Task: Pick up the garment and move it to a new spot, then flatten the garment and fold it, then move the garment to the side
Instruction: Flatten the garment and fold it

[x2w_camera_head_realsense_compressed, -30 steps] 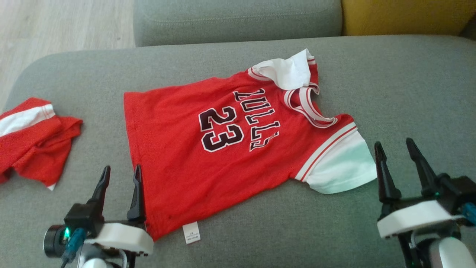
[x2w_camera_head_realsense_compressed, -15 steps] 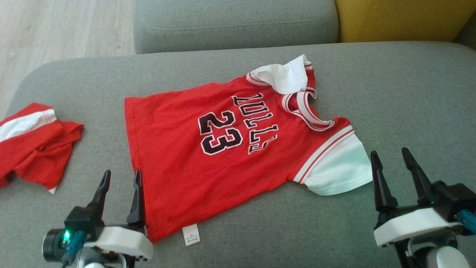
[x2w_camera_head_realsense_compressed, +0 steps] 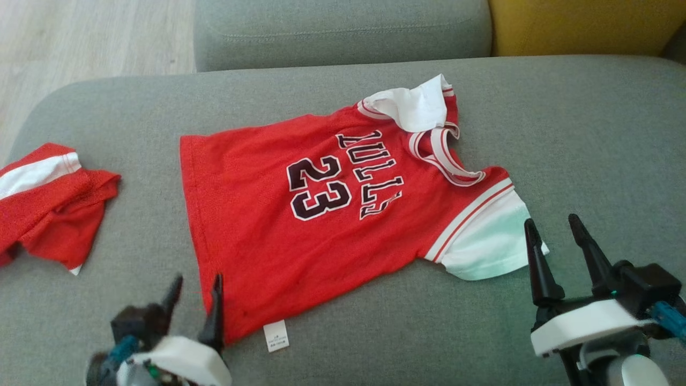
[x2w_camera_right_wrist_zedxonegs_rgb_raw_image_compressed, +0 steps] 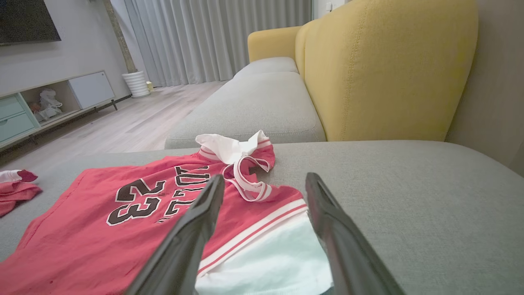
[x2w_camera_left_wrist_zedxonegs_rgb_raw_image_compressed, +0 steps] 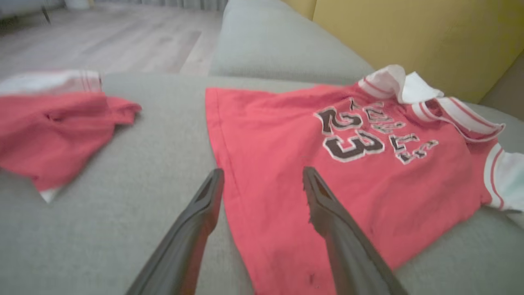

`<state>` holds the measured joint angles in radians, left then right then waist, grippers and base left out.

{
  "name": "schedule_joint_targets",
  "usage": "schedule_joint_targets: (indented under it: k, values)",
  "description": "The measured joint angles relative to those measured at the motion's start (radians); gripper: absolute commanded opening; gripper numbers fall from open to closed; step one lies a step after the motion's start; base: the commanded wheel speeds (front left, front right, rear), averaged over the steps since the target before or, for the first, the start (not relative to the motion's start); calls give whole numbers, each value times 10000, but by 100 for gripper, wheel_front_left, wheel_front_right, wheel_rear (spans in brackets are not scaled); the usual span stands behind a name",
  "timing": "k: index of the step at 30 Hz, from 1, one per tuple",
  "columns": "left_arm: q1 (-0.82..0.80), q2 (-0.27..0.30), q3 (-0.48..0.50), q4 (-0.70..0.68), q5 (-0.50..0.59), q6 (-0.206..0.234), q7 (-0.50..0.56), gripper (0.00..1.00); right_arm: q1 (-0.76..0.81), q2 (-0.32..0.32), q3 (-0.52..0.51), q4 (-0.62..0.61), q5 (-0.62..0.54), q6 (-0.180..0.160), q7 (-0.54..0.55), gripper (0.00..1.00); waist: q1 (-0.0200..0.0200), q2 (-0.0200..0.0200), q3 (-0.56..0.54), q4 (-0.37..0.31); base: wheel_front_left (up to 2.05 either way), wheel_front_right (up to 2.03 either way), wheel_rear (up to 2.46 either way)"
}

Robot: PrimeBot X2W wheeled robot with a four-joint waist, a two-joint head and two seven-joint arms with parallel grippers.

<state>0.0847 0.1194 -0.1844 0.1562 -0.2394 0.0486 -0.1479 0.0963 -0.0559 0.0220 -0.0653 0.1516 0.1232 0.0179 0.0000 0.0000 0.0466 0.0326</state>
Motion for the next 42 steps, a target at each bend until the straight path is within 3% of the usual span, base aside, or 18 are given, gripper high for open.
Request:
schedule_joint_targets:
  k: [12, 13, 14, 15, 25, 30, 40, 41, 42]
  values:
    - [397, -343, -311, 1937, -1197, -583, 951, 100, -9, 52, 12, 134, 245, 0, 88, 100, 0, 0, 375, 7, 0, 0, 0]
    - [311, -343, -318, 2025, -1264, -646, 1003, 85, -9, 56, -38, 173, 242, 0, 128, 100, 0, 0, 392, -2, 0, 0, 0]
    - [241, -343, -332, 2079, -1292, -679, 1057, 22, -12, 61, -104, 224, 228, 0, 203, 100, 0, 0, 405, -17, 0, 0, 0]
    - [174, -341, -337, 2127, -1342, -746, 1080, 0, -12, 82, -219, 303, 215, 0, 267, 100, 0, 0, 418, -35, 0, 0, 0]
    - [-289, -322, -466, 2303, -1312, -763, 752, 0, -156, -42, -1363, 1768, -232, 0, 698, 100, 0, 0, 722, -3, 0, 0, 0]
    - [-1098, -318, -606, 2192, -1223, -842, 535, 0, -1139, -562, -1452, 2579, -284, 0, 1074, 100, 1, 0, 1248, 146, 0, 0, 0]
    - [-1918, -408, -721, 2383, -1150, -853, 36, 0, -1927, -681, -1361, 3204, -15, 0, 2692, 100, 2, 0, 2107, 549, 0, 0, 0]
    - [-1921, -410, -725, 2395, -1150, -853, -10, 0, -1927, -677, -1346, 3112, 42, 0, 2815, 95, 2, 0, 2132, 557, 0, 0, 0]
    - [-1922, -416, -723, 2414, -1152, -853, -46, 0, -1926, -675, -1319, 3041, 169, 0, 2963, 49, 2, 0, 2142, 555, 0, 0, 0]
